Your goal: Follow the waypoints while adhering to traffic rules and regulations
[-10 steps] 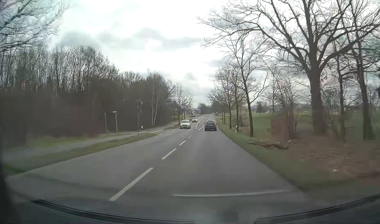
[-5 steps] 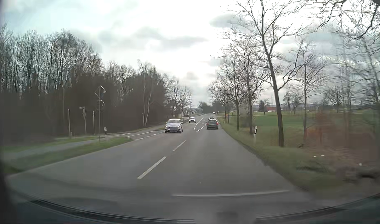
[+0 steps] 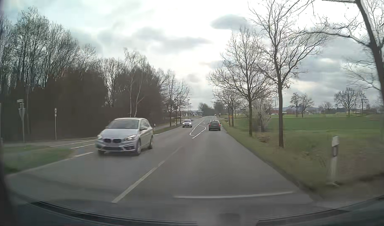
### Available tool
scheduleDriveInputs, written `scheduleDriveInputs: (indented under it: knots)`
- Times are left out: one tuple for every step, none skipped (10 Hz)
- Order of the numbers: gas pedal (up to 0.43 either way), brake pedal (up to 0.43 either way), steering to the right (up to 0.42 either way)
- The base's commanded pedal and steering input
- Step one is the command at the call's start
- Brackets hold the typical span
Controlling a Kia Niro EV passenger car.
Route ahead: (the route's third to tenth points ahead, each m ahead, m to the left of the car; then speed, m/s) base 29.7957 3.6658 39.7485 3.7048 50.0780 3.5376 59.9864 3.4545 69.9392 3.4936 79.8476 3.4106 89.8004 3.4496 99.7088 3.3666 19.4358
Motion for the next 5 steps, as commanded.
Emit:
scheduleDriveInputs:
  knots:
    - [0.220, 0.000, 0.012]
    - [0.228, 0.000, 0.012]
    - [0.228, 0.000, 0.012]
    - [0.228, 0.000, 0.012]
    - [0.240, 0.000, 0.012]
